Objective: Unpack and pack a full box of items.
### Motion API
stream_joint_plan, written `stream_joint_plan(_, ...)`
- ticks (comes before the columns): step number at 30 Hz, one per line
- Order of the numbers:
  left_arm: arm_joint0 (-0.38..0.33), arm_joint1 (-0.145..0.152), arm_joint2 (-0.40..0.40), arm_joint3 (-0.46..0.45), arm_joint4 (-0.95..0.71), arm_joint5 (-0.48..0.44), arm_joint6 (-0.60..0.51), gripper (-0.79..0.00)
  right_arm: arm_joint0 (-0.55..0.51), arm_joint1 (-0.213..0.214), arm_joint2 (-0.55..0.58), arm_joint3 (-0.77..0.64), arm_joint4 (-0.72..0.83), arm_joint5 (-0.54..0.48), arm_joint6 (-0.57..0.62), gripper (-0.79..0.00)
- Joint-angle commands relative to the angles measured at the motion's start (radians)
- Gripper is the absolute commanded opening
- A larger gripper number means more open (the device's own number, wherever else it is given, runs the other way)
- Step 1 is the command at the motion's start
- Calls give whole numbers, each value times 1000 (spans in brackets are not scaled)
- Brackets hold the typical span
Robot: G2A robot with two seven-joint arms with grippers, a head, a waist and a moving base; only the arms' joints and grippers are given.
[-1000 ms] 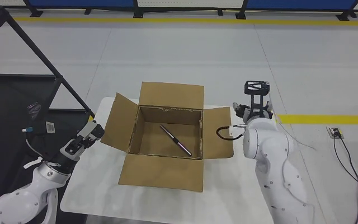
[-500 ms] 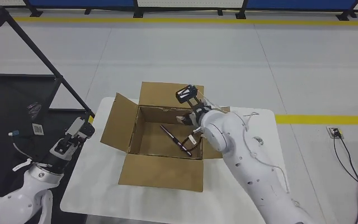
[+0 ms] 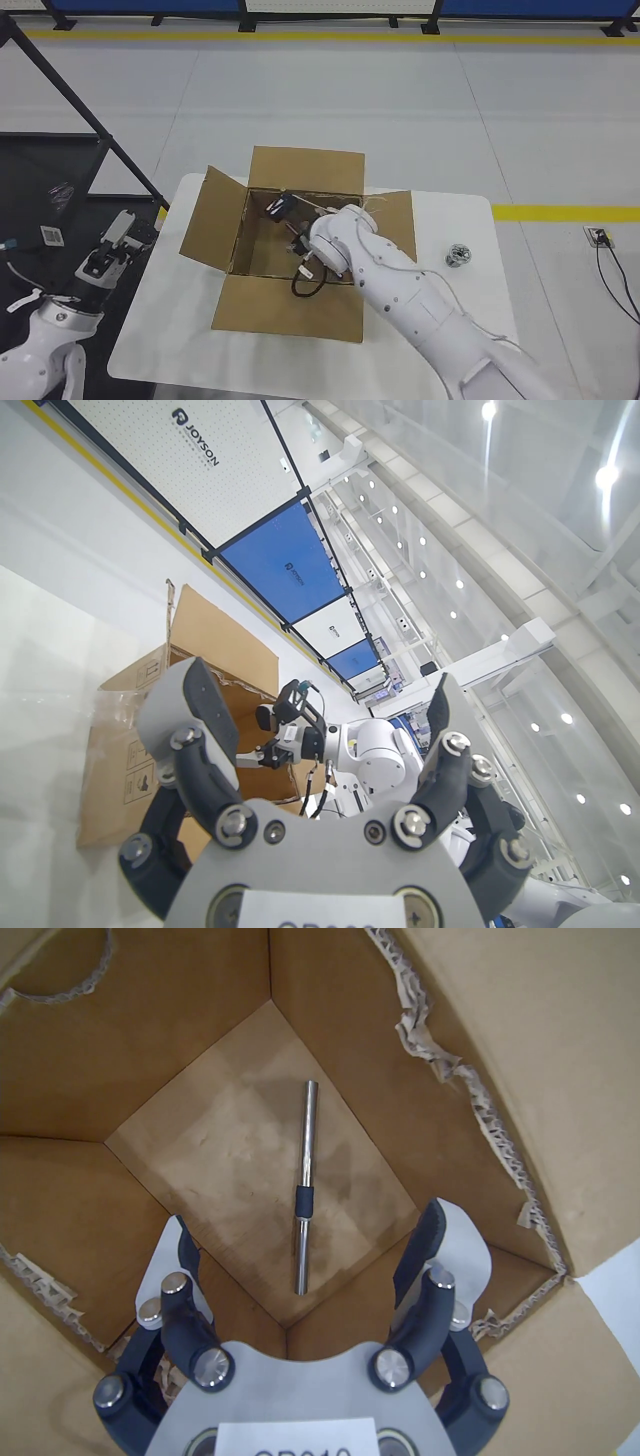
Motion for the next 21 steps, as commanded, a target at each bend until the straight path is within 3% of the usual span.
stream_joint_plan(1, 4, 1, 2, -2, -2, -3, 1, 0, 18, -16, -10, 72, 18, 2, -14, -126)
stream_joint_plan(5, 11, 3, 4, -5, -4, -4, 1, 0, 53, -47, -16, 197, 72, -24, -49, -206)
stream_joint_plan(6, 13, 4, 4, -6, -5, -4, 2, 0, 59, -54, -15, 226, 90, -37, -58, -274)
stream_joint_plan(10, 19, 6, 5, -9, -7, -7, 3, 0, 81, -83, -22, 333, 137, -91, -95, -397)
stream_joint_plan(21, 29, 12, 5, -11, -14, -11, 8, 0, 120, -168, -63, 515, 154, -69, -156, -431)
